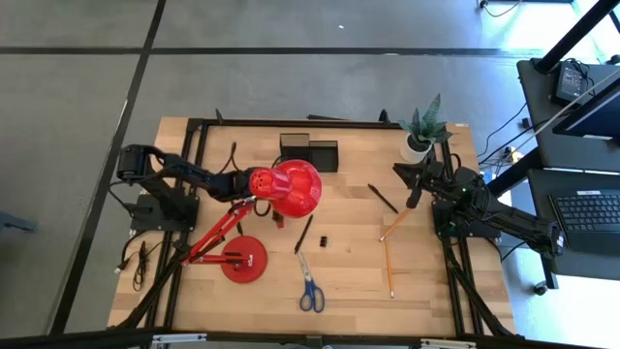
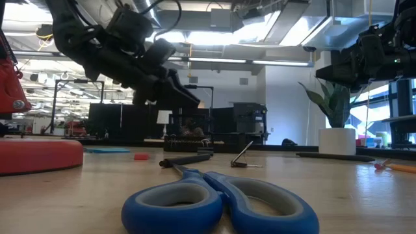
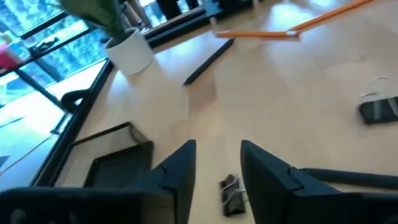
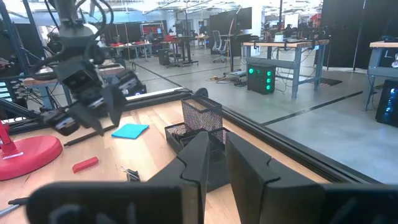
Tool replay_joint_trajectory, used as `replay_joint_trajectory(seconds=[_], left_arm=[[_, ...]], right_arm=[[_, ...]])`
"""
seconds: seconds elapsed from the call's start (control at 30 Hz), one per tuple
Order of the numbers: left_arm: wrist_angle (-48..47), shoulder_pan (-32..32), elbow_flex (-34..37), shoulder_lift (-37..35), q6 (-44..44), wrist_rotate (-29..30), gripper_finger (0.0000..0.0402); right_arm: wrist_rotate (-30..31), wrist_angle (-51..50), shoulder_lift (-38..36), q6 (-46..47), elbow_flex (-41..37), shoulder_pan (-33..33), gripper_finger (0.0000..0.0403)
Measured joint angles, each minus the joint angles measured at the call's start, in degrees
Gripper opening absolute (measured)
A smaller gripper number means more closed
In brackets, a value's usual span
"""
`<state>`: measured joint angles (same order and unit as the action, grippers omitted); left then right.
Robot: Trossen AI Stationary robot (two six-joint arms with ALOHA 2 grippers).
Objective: Pick and place office supplies into organizer
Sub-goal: Put the top binder clip into the desk organizer
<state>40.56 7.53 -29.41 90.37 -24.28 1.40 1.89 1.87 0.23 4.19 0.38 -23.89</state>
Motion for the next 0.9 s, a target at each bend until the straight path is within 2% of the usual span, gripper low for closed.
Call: replay_joint_trajectory(seconds=[0.2, 0.33, 0.53, 0.9], left_arm=[[0.0, -2.2, 0.0, 0.0, 0.0, 2.3, 0.0164], [0.1, -2.6, 0.0, 0.5, 0.0, 6.1, 0.0170], [2.1, -2.6, -0.2, 4.1, 0.1, 6.2, 0.0169], [3.0, -2.7, -6.3, 13.6, -0.4, 4.4, 0.0169]], right_arm=[[0.0, 0.0, 0.0, 0.0, 0.0, 0.0, 0.0059], [0.0, 0.0, 0.0, 0.0, 0.0, 0.0, 0.0059], [0.0, 0.0, 0.0, 0.0, 0.0, 0.0, 0.0059], [0.0, 0.0, 0.0, 0.0, 0.0, 0.0, 0.0059]])
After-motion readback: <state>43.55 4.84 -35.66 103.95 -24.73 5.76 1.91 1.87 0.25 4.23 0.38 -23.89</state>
